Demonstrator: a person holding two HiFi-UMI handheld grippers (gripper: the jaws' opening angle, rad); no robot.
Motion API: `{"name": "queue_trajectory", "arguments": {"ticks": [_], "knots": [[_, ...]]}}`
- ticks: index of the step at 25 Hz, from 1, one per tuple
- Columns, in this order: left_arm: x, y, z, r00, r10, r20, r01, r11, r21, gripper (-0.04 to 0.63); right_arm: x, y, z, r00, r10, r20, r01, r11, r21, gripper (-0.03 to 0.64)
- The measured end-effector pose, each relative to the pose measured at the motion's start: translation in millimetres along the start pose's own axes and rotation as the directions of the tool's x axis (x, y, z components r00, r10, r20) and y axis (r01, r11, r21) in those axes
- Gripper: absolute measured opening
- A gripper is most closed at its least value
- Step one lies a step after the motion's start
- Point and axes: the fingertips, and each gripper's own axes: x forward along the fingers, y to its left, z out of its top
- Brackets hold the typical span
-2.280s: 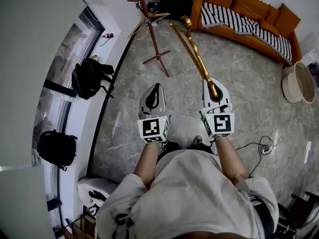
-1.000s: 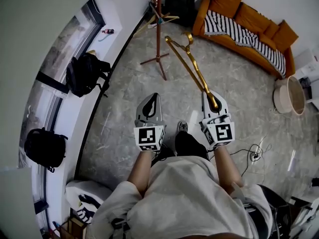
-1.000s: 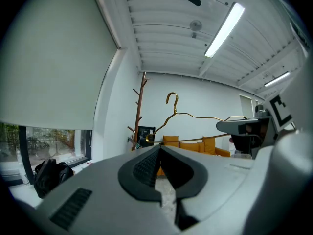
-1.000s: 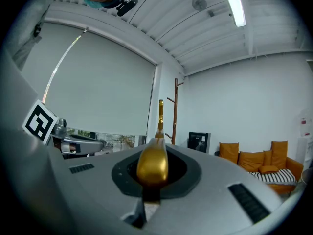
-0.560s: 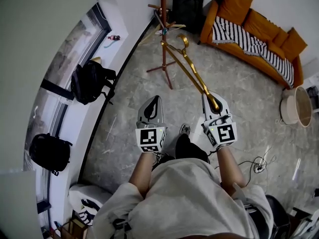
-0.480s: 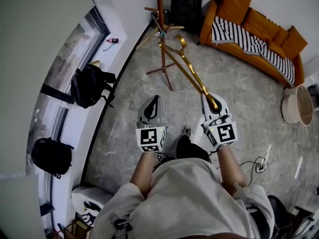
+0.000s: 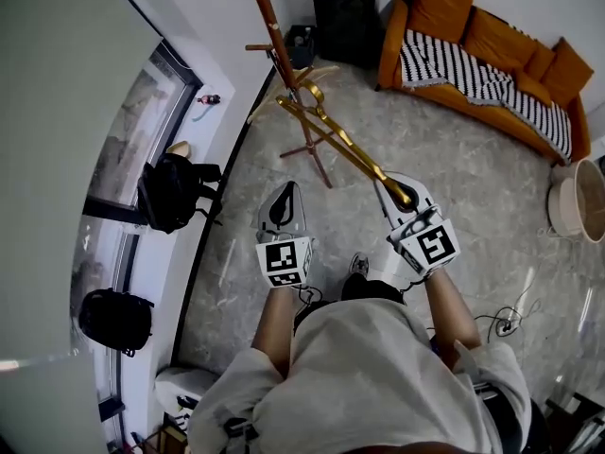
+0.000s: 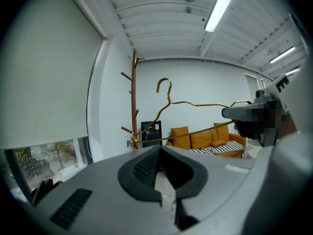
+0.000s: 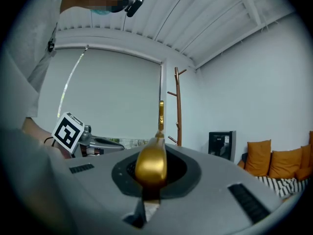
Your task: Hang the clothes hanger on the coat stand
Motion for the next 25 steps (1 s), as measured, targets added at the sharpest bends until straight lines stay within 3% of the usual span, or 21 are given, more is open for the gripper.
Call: {"name": "queue_trajectory", "arguments": {"ticks": [5,13,19,25], "knots": [[35.7,11.8,6.2,0.998,0.052,-0.031,-0.047,0.989,0.140,0.009,12.5,-34.2,-1.1,0.996,0.083,0.011,-0.084,0.995,0.053,0.002],[82.1,44.8,11.3,0.992,0.104,-0.065,-0.073,0.925,0.373,0.009,43.0,-63.9,-3.9,0.984,0.175,0.028,-0.177,0.977,0.120,0.002],[125.3,63.8,14.5,0.991,0.110,-0.079,-0.048,0.829,0.557,0.009,66.4,-81.6,-10.1,0.978,0.209,0.018,-0.209,0.966,0.149,0.002],[166.4,70.5,9.2,0.985,0.075,-0.153,0.049,0.737,0.674,0.024,92.4,-95.0,-7.4,0.971,0.240,-0.002,-0.237,0.961,0.143,0.002]]}}
